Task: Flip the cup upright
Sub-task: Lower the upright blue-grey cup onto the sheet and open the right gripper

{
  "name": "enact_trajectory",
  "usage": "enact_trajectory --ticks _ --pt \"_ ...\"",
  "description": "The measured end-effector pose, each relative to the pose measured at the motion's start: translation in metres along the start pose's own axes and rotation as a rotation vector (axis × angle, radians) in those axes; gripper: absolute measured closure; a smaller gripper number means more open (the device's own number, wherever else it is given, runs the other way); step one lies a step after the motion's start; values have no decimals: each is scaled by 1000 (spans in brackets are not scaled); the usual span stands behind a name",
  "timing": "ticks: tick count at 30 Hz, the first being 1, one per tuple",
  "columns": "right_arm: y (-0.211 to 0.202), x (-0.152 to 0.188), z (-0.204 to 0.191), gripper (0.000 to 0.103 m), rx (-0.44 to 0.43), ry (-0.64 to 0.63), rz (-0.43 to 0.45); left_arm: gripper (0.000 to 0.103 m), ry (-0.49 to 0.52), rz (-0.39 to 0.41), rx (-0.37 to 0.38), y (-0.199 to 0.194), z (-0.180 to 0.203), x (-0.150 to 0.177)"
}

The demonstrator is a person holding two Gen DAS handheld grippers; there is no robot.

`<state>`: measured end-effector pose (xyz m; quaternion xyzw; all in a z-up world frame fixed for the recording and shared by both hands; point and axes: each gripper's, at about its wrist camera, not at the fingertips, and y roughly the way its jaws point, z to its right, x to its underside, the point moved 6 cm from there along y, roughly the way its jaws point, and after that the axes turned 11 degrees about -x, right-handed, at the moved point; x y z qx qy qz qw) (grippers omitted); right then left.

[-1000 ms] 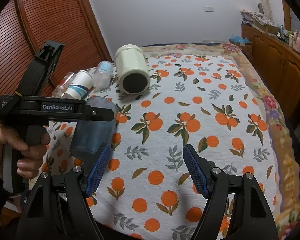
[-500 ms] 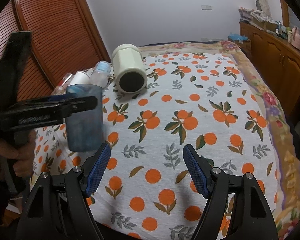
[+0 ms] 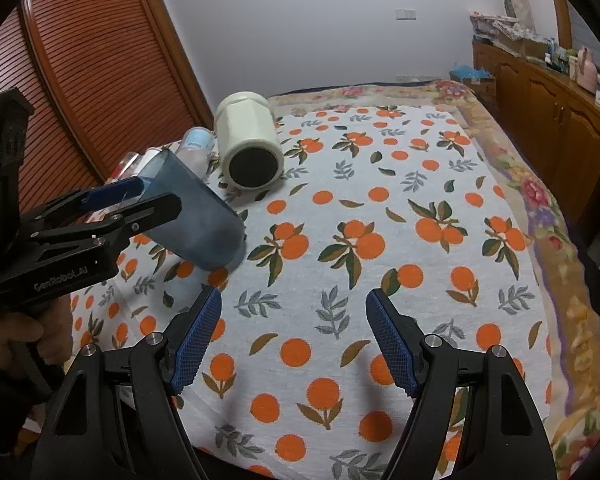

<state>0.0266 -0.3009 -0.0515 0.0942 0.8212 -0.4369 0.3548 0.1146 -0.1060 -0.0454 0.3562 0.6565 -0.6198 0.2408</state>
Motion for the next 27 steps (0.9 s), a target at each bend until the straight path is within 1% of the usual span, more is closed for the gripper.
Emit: enact_trajectory --ticks 5,6,7,12,17,22,24,27 --pt "-3 -2 2 26 6 2 13 35 27 21 28 7 6 -6" --pt "-4 -2 3 26 7 3 15 35 24 11 56 10 8 -7" --pt "-4 -3 4 26 7 6 19 36 19 7 69 12 9 -8" --pt "-5 -2 8 26 -3 20 30 36 6 -5 94 16 12 -7" --pt "-4 -2 9 26 -11 25 30 35 3 -16 81 16 14 -6" --pt "-4 -2 9 26 -5 19 33 30 7 -21 50 16 12 -4" --pt "-5 -3 8 26 -1 13 37 27 0 -15 30 13 9 -3" --pt "-8 -6 4 26 -3 3 45 26 -20 -8 22 9 4 0"
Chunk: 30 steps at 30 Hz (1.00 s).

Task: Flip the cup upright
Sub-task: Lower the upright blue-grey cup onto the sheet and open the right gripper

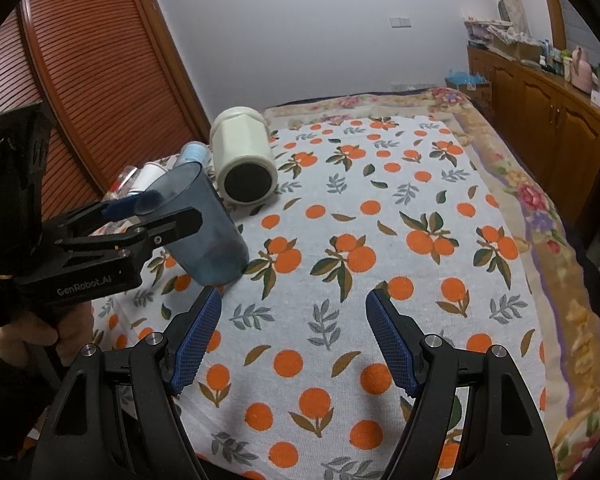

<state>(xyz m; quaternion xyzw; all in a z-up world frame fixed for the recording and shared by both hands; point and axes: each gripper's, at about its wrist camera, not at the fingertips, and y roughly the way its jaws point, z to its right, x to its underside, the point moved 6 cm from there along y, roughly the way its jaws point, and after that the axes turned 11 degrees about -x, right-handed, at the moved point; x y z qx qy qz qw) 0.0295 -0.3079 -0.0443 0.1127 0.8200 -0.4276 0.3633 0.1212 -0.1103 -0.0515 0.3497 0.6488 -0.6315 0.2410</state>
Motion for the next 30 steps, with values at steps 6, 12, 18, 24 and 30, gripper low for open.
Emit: enact_trajectory --ticks 6,12,18,24,30 --pt "-3 -5 -7 26 -5 -13 36 25 -44 37 -15 -20 -12 5" --pt "-7 -10 -14 26 -14 -25 65 25 -64 69 -20 -43 -21 8" --pt "-15 -16 -31 23 -1 -81 123 20 -109 118 -67 -71 -37 13" --pt "-21 -16 -51 16 20 -142 184 16 -129 144 -153 -88 -49 25" --pt "-22 -14 -58 15 35 -157 214 15 -162 146 -181 -96 -59 36"
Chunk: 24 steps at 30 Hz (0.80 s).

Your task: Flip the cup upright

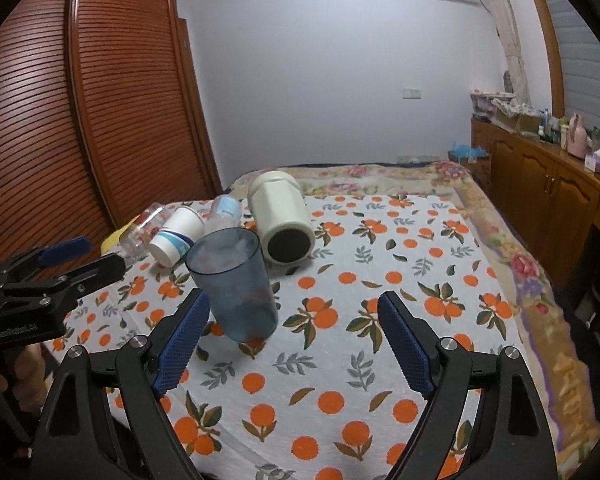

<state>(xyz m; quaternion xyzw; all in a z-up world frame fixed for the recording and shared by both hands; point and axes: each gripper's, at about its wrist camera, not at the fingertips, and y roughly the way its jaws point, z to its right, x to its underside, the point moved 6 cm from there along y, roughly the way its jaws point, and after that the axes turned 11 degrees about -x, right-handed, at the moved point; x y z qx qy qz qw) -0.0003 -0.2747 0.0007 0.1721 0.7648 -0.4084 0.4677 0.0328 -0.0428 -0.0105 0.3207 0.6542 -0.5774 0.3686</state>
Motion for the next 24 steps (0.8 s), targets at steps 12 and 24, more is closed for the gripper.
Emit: enact_trajectory --ticks 12,24 --pt "-2 4 2 15 31 5 14 15 10 3 -42 -7 -5 8" --pt "-5 3 1 15 52 0 27 15 -5 10 -49 -11 -10 8"
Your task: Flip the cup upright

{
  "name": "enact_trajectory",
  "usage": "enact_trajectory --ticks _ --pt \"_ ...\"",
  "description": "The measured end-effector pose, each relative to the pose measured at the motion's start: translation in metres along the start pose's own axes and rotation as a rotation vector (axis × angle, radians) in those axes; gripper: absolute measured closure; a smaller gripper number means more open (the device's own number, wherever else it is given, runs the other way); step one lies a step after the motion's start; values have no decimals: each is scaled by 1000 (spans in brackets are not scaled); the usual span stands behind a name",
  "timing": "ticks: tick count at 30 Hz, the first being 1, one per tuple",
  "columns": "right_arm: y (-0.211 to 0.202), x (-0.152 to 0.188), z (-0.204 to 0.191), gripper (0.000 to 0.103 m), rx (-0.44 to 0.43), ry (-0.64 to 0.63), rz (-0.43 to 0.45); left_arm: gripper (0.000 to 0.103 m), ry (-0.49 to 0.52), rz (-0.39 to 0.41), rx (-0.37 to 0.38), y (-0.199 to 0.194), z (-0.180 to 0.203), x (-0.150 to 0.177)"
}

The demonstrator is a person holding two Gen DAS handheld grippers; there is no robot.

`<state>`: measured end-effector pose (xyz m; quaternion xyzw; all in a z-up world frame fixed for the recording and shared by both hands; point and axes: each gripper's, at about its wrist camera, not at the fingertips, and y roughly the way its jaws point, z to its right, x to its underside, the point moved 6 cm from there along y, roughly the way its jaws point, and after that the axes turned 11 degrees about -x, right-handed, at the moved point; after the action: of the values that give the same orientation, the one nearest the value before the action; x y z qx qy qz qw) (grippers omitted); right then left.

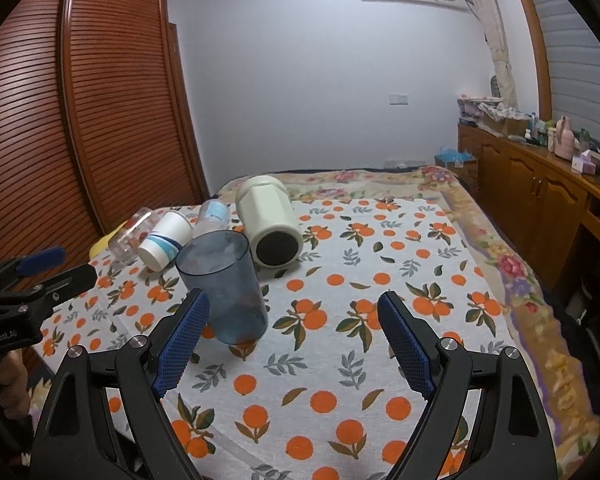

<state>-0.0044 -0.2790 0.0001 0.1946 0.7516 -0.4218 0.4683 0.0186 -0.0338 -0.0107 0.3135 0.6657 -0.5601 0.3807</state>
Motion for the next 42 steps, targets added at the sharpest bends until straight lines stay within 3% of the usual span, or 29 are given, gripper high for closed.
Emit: enact_trajectory --ticks 42 --pt "-4 -8 -6 15 9 -24 18 14 -11 13 -22 -6 -5 -1"
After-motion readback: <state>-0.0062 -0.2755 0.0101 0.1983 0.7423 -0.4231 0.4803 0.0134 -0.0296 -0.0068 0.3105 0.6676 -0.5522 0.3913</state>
